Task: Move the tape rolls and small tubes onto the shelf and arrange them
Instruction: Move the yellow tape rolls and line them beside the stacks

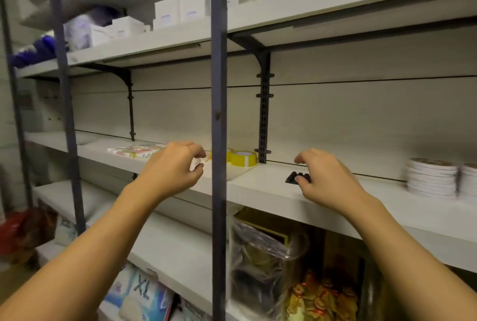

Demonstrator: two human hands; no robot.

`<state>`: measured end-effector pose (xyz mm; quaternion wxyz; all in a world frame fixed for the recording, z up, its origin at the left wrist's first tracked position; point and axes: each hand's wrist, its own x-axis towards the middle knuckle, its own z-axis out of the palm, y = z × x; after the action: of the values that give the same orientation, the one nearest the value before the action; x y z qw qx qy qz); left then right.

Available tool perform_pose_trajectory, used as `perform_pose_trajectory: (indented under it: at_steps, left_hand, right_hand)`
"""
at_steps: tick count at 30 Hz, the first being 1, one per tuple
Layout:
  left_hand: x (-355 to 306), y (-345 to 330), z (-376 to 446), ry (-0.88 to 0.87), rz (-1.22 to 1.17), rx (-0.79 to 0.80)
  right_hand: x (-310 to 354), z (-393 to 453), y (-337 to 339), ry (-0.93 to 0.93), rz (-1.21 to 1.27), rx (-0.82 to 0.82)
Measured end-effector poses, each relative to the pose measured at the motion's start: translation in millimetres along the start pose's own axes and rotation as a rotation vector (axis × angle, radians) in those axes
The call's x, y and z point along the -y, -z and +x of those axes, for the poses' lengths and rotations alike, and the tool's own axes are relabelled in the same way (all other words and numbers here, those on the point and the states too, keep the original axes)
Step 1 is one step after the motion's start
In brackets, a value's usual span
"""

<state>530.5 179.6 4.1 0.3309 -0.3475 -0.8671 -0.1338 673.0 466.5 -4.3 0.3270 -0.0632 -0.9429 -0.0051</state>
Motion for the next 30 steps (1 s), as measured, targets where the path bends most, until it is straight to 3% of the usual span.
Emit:
perform_pose_trajectory:
  at_steps: [16, 30]
  left_hand:
    - [149, -60, 42, -0.025, -0.041, -0.013]
    - [221, -105, 125, -0.161, -0.177, -0.064]
  right_hand:
    - [93, 93, -77, 0.024, 0.007, -0.068]
    - [144, 134, -70, -0.047, -0.103, -0.195]
